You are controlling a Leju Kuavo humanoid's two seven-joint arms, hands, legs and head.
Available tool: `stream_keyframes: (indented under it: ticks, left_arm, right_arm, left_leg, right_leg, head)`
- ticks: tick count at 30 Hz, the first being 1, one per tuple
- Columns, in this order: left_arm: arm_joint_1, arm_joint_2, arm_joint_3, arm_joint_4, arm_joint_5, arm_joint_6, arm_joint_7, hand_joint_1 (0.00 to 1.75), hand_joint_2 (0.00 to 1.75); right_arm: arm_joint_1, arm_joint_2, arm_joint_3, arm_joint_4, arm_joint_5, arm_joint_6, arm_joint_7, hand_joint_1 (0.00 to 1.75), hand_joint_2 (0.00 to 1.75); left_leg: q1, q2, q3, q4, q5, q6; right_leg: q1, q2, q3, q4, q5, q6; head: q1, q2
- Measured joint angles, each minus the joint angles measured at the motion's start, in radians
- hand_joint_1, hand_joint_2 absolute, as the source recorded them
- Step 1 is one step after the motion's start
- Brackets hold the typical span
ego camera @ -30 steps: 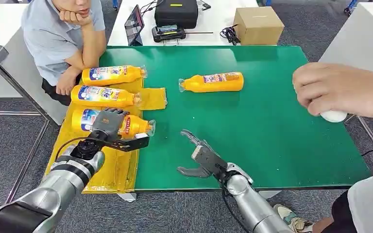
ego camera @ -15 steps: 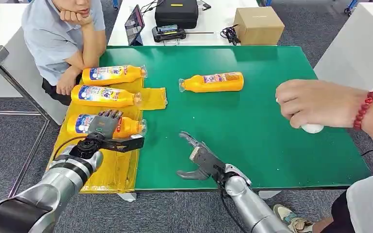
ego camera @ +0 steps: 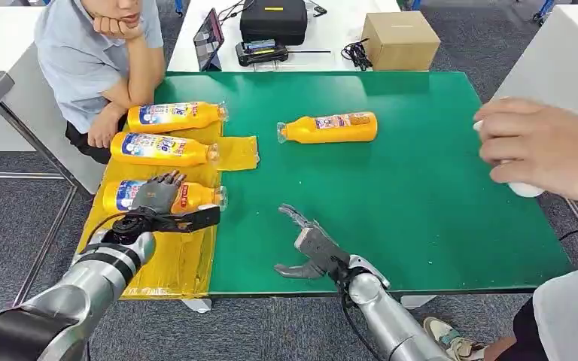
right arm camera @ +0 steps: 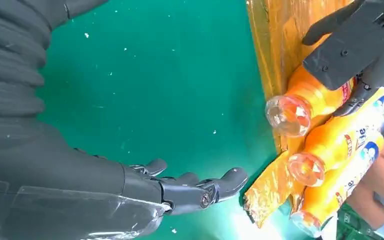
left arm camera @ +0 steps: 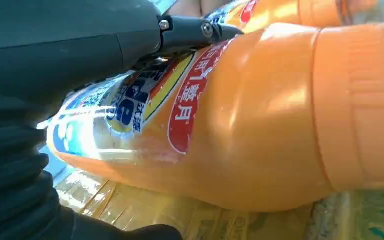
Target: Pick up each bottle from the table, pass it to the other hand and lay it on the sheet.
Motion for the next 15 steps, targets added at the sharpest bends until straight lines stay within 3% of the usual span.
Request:
stream_keyframes:
  ticks: [10, 15]
  left_arm:
    - [0.107, -0.047, -0.008, -0.082, -0.024, 0.377, -0.088, 0.0, 1.75]
    - [0.201, -0.053, -0.012, -0.265, -0.079, 0.42, -0.114, 0.0, 1.75]
  right_arm:
    - [0.067, -0.007, -0.024, -0.01, 0.012, -0.041, -0.005, 0.0, 1.75]
    - [0.105, -0.015, -0.032, -0.035, 0.019, -0.059, -0.005, 0.0, 1.75]
  left_leg:
    - [-0.001, 0.0, -0.001, 0.0, 0.0, 0.0]
    - [0.0, 0.0, -0.001, 0.0, -0.001, 0.0]
  right_leg:
    - [0.0, 0.0, -0.001, 0.0, 0.0, 0.0]
    - [0.0, 0.0, -0.002, 0.0, 0.0, 0.0]
  head:
    - [0.0, 0.0]
    - [0.0, 0.0]
